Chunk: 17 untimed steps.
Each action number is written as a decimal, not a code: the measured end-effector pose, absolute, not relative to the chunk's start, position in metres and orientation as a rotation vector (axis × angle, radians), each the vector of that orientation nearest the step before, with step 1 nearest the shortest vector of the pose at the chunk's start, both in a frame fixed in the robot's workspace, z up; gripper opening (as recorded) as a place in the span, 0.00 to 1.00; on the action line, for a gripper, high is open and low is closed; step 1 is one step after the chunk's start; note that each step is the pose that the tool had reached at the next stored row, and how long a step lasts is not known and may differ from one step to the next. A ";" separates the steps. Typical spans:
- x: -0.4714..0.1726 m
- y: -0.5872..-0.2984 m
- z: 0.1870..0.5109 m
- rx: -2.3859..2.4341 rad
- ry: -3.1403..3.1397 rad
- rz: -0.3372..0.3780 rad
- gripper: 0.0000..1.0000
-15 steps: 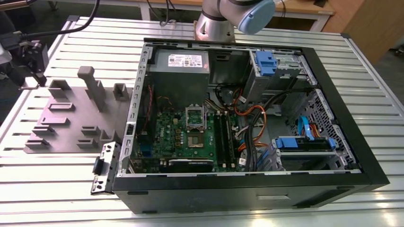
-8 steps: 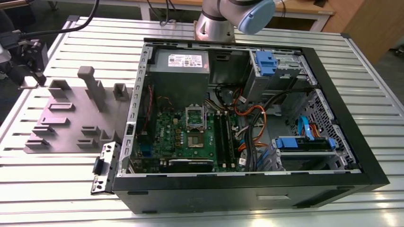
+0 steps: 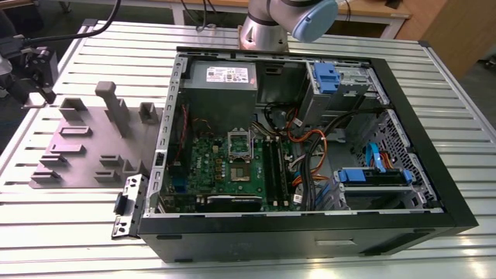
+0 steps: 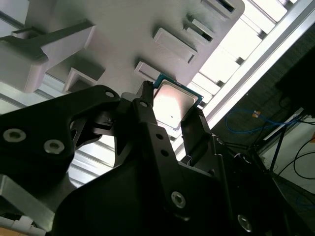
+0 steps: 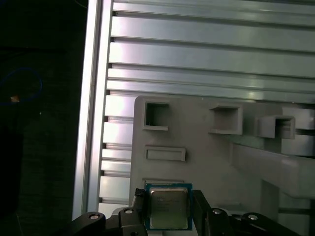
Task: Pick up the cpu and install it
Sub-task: 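Pick up the cpu and move it towards the insertion slot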
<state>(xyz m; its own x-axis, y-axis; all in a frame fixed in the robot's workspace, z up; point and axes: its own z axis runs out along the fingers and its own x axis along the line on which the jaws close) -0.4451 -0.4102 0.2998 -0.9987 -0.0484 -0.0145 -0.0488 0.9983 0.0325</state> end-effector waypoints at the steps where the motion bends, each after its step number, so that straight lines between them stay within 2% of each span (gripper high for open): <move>1: -0.445 -0.410 0.300 -0.076 3.127 0.051 0.47; 17: -0.445 -0.410 0.305 -0.076 3.127 0.051 0.47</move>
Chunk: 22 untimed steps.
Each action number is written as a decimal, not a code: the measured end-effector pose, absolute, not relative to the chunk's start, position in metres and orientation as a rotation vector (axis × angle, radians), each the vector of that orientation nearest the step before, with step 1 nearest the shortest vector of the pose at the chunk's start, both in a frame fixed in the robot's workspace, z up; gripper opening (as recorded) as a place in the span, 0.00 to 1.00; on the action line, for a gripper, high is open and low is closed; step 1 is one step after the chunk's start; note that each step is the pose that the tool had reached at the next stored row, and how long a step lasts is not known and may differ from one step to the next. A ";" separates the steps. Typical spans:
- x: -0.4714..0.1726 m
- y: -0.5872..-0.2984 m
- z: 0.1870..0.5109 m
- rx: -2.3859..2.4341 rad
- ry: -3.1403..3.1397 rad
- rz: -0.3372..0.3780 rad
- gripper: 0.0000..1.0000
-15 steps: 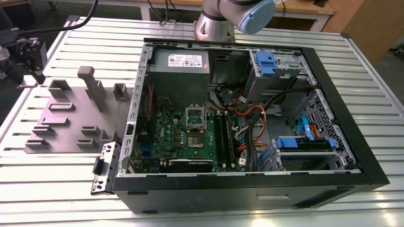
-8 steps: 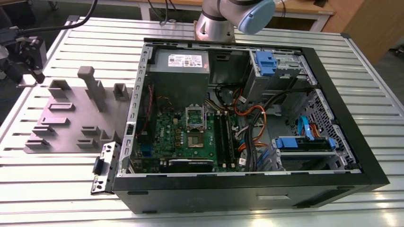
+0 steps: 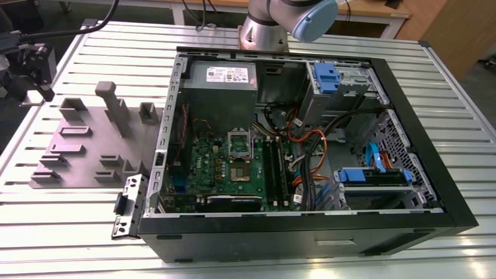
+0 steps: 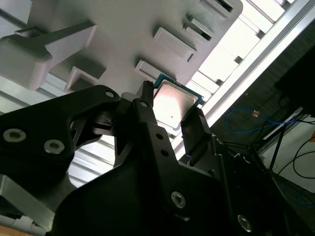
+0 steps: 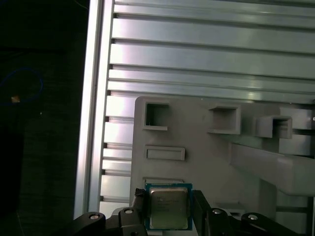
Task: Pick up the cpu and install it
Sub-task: 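Pick up the cpu and move it towards the insertion slot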
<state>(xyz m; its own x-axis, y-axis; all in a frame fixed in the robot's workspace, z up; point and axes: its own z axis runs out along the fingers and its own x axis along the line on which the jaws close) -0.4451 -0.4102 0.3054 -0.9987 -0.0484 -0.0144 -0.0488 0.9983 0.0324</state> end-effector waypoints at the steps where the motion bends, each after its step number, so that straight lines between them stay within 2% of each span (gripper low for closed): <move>1: -0.445 -0.410 0.306 -0.076 3.127 0.051 0.47; 22: -0.445 -0.410 0.314 -0.076 3.127 0.051 0.47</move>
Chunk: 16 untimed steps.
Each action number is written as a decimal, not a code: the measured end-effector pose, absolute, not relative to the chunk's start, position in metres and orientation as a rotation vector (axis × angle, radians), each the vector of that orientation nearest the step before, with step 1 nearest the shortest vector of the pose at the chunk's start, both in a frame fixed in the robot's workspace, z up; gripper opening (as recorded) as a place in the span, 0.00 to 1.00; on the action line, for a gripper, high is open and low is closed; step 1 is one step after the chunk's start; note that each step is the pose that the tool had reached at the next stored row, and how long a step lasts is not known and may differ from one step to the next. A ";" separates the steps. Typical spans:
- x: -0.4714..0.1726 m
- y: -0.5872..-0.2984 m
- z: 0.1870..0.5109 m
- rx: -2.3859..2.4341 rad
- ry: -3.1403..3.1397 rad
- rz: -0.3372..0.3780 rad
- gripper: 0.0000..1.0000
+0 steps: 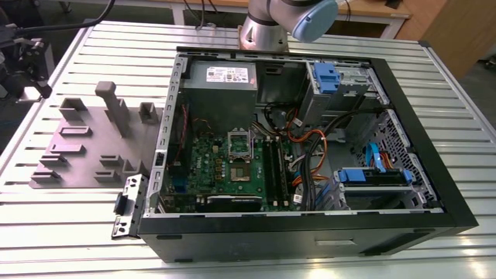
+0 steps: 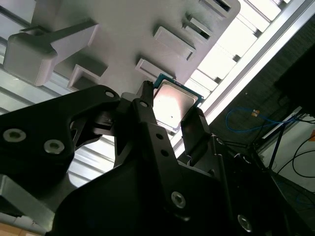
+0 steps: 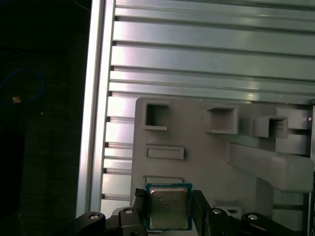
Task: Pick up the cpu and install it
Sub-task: 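Pick up the cpu and move it towards the insertion slot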
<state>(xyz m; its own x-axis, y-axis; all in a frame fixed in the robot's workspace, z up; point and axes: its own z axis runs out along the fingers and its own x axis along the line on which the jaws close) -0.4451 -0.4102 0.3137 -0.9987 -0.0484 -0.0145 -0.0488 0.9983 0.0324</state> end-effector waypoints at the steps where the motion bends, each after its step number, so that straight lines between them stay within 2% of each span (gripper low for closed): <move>1: -0.445 -0.410 0.314 -0.076 3.127 0.051 0.47; 16: -0.445 -0.410 0.319 -0.076 3.127 0.051 0.47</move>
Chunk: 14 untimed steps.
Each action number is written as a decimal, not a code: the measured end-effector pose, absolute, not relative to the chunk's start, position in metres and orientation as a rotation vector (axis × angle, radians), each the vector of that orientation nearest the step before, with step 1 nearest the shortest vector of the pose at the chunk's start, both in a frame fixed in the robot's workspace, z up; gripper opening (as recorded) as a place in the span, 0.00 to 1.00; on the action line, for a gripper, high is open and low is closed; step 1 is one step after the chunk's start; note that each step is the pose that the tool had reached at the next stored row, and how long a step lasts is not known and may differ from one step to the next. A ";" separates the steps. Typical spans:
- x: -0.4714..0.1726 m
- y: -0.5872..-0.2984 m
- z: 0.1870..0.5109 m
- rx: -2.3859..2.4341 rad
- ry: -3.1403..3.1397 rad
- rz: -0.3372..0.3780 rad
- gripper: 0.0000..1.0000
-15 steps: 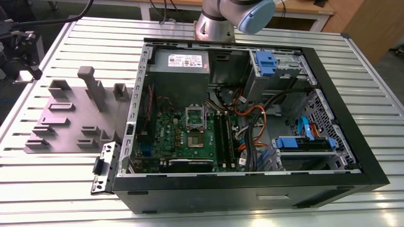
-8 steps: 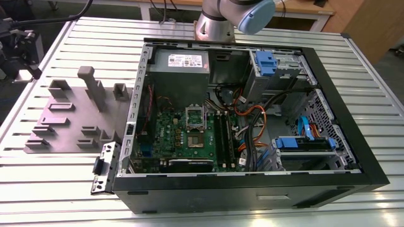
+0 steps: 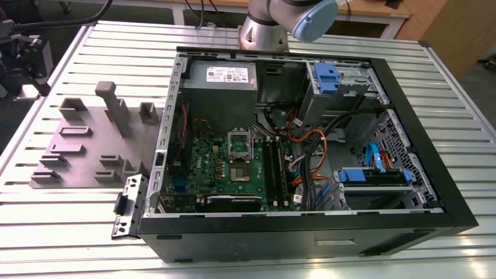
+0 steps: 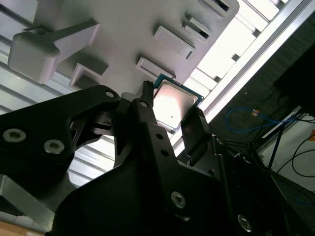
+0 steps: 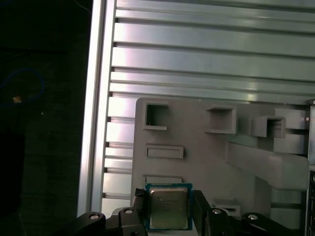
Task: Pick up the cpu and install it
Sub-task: 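Pick up the cpu and move it towards the insertion slot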
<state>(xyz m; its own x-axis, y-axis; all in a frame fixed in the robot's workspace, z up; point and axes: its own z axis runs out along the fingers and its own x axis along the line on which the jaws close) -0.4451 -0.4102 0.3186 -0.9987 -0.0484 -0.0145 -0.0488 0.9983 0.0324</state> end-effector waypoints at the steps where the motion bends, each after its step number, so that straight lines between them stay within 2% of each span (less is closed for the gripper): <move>1: -0.445 -0.410 0.319 -0.076 3.127 0.051 0.47; 14: -0.445 -0.410 0.323 -0.076 3.126 0.051 0.47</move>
<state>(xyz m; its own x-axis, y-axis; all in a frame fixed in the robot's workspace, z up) -0.4451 -0.4102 0.3233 -0.9987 -0.0484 -0.0145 -0.0488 0.9983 0.0325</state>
